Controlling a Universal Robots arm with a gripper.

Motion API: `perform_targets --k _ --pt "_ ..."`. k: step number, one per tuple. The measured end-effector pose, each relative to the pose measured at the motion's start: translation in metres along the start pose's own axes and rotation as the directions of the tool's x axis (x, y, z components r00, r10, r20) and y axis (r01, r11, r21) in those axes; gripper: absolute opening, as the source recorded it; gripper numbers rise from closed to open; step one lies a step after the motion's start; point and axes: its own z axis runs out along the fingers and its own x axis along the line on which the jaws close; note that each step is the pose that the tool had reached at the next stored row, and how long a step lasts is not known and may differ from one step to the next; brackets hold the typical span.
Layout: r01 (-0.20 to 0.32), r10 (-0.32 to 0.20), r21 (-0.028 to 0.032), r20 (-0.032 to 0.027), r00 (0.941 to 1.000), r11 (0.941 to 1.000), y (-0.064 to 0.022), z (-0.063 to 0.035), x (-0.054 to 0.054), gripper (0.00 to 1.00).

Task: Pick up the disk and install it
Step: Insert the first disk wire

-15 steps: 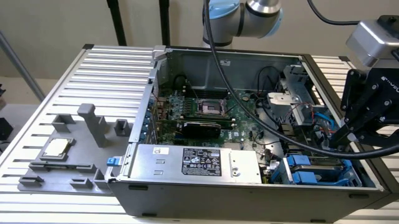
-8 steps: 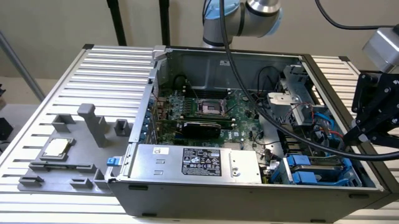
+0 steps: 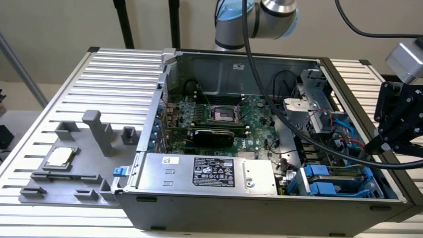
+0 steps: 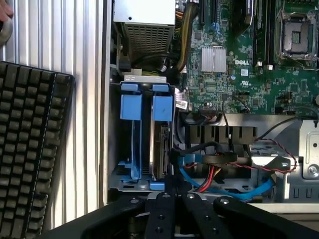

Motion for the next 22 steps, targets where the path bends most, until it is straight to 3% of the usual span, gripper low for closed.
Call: perform_targets --k 6,12,17,22 --pt "0.019 -0.019 -0.0003 -0.0006 0.9998 0.9998 0.0014 0.0114 -0.003 0.11" --pt "0.030 -0.030 -0.0007 -0.0015 0.9995 0.9995 0.0125 0.0227 -0.004 0.11" --pt "0.032 -0.032 -0.0008 -0.0011 0.9995 0.9995 0.0128 0.0286 -0.010 0.11" --pt "0.033 -0.033 -0.0008 0.0013 0.9995 0.9995 0.0131 0.0298 -0.014 0.24"
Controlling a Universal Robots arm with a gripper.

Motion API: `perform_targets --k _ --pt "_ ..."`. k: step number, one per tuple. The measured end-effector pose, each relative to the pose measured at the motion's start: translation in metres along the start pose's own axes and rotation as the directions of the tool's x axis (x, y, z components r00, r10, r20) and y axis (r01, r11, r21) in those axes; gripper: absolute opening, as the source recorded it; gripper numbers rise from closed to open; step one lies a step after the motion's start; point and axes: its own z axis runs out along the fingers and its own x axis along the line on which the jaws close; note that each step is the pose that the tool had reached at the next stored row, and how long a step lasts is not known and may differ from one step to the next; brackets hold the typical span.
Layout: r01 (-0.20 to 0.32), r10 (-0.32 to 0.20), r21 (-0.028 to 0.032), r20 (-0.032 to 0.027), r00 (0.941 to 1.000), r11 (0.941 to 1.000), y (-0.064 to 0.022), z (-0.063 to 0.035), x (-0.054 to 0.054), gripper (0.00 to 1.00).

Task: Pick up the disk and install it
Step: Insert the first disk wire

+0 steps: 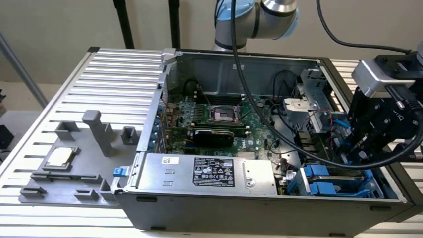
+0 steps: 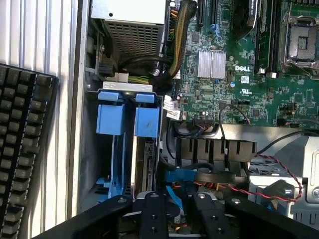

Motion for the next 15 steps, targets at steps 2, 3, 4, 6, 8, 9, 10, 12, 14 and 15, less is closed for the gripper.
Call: perform_targets --k 2,3,4,6,8,9,10,12,14,15 --pt "0.002 -0.002 -0.0003 0.0009 1.0000 1.0000 0.0021 0.0002 0.000 0.36" --pt "0.003 -0.003 -0.0004 0.0013 1.0000 1.0000 0.0047 0.0003 0.000 0.36" --pt "0.005 -0.005 -0.0005 0.0015 1.0000 1.0000 0.0072 0.0005 -0.001 0.43" --pt "0.008 -0.008 -0.0006 0.0041 1.0000 1.0000 0.0137 0.0008 0.000 0.43" --pt "0.009 -0.009 -0.0003 0.0128 0.9999 1.0000 0.0209 0.0010 0.001 0.43" --pt "0.009 -0.009 -0.0001 0.0176 0.9998 1.0000 0.0225 0.0008 0.003 0.43" --pt "0.009 -0.009 0.0000 0.0210 0.9997 1.0000 0.0226 0.0007 0.006 0.43" --pt "0.010 -0.010 0.0002 0.0285 0.9995 1.0000 0.0228 0.0004 0.011 0.43" --pt "0.010 -0.010 0.0006 0.0361 0.9993 1.0000 0.0224 0.0001 0.016 0.43" --pt "0.010 -0.010 0.0006 0.0397 0.9992 1.0000 0.0215 -0.0002 0.018 0.43"
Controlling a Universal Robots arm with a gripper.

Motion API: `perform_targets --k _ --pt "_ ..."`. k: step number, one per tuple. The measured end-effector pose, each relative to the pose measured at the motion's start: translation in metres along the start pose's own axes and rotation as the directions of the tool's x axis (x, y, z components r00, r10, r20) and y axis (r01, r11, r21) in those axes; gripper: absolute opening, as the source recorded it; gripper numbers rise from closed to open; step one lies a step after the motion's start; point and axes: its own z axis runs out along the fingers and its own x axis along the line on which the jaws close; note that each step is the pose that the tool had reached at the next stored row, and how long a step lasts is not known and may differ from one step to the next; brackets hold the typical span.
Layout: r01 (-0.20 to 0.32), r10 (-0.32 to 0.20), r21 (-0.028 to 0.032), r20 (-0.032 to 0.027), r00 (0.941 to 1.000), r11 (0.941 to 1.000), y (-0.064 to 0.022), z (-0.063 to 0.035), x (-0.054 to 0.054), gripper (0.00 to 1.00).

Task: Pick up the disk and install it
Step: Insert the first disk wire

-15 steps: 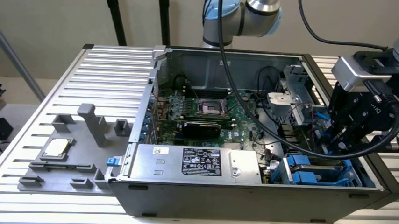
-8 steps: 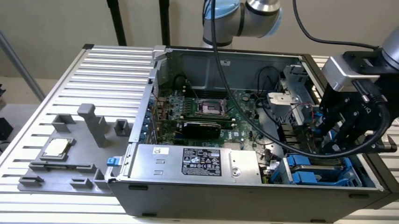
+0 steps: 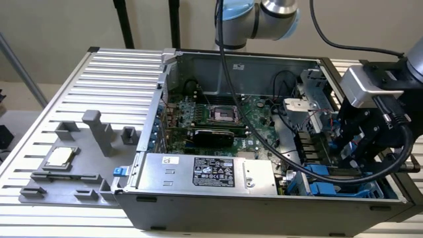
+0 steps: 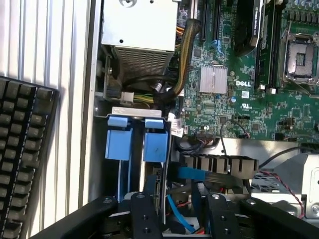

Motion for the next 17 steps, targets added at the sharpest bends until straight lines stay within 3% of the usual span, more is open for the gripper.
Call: perform_targets --k 6,13,17 --pt "0.001 -0.001 0.0008 0.0223 0.9998 1.0000 -0.0096 -0.0015 0.010 0.43" --pt "0.002 -0.002 0.0018 0.0483 0.9988 1.0000 -0.0306 -0.0032 0.018 0.43" --pt "0.008 -0.008 0.0016 0.0594 0.9982 1.0000 -0.0372 -0.0036 0.019 0.43"
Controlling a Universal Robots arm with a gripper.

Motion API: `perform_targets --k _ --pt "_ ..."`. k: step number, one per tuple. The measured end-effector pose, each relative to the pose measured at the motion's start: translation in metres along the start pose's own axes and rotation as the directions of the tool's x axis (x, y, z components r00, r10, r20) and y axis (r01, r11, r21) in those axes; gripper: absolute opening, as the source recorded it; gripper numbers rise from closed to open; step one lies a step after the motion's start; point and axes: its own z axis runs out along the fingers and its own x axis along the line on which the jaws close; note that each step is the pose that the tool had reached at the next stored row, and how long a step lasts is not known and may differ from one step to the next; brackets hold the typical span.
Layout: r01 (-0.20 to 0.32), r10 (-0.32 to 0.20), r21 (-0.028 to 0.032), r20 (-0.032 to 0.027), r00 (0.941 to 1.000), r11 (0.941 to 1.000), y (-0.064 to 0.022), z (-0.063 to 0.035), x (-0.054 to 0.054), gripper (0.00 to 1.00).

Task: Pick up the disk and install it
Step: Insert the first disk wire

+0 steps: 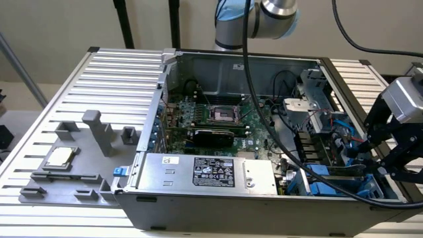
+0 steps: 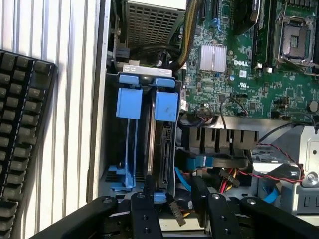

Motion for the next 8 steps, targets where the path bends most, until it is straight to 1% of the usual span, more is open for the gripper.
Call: perform_targets --k 2,6,8 --pt "0.007 -0.007 -0.0011 0.0020 1.0000 1.0000 -0.0018 -0.0001 0.0002 0.43" --pt "0.018 -0.018 -0.0028 0.0018 0.9998 0.9998 -0.0027 -0.0006 0.0024 0.43" --pt "0.021 -0.021 -0.0034 0.0017 0.9998 0.9998 -0.0026 -0.0025 0.0036 0.43"
